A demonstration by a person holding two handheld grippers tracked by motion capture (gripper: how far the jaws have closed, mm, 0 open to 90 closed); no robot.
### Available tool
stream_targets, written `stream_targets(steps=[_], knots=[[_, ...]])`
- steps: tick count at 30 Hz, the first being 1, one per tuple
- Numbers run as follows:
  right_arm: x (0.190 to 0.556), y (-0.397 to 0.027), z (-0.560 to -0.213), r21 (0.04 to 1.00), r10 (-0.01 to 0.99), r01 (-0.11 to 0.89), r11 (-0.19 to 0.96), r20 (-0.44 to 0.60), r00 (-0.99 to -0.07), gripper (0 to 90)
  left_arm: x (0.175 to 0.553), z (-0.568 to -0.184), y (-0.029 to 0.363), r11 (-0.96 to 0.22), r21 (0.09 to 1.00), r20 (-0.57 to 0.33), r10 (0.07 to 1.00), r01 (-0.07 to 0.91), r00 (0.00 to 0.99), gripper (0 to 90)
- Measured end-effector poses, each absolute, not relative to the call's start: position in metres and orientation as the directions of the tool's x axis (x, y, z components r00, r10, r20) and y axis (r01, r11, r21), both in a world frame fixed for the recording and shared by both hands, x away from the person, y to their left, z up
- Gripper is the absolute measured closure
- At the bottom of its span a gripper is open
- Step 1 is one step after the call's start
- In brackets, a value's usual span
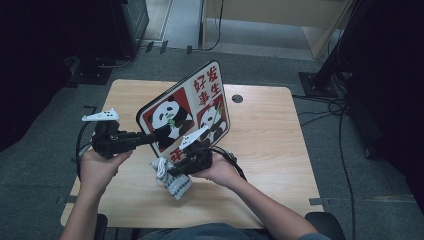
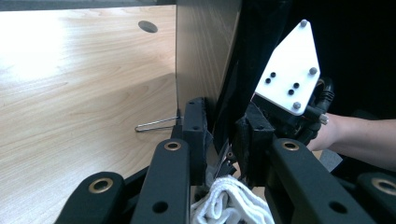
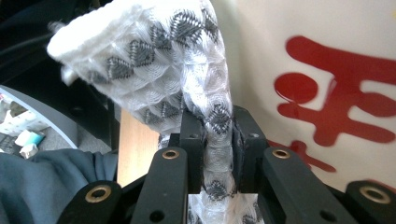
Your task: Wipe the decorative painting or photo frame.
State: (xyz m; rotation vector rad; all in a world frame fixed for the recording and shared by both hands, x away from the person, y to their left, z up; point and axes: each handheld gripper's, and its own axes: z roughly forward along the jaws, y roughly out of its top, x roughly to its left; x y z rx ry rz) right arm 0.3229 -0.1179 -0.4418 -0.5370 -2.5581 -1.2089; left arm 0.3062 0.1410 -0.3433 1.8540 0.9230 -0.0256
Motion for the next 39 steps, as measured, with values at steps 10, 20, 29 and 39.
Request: stream_targets(steps=[10, 20, 29, 39], knots=[[0.329, -0.130, -0.444, 0.685, 0.254, 0.439, 0.582, 0.360, -0.898, 78.4, 0.306, -0.343, 0.141, -0.185, 0.778, -0.406, 0.581, 0.600, 0.705, 76.1], [0.338, -0.145, -0.434, 0.693, 0.273, 0.467, 0.549, 0.379, -0.884, 78.4, 0.306, -0.344, 0.141, -0.182, 0.779, -0.408, 0.580, 0.601, 0.705, 76.0], [0.341, -0.155, -0.412, 0.723, 0.270, 0.465, 0.511, 0.378, -0.885, 79.0, 0.306, -0.344, 0.141, -0.181, 0.780, -0.407, 0.580, 0.599, 0.706, 76.0], [0.347, -0.168, -0.369, 0.765, 0.287, 0.464, 0.447, 0.368, -0.884, 79.0, 0.307, -0.344, 0.141, -0.182, 0.781, -0.406, 0.579, 0.598, 0.707, 76.0]])
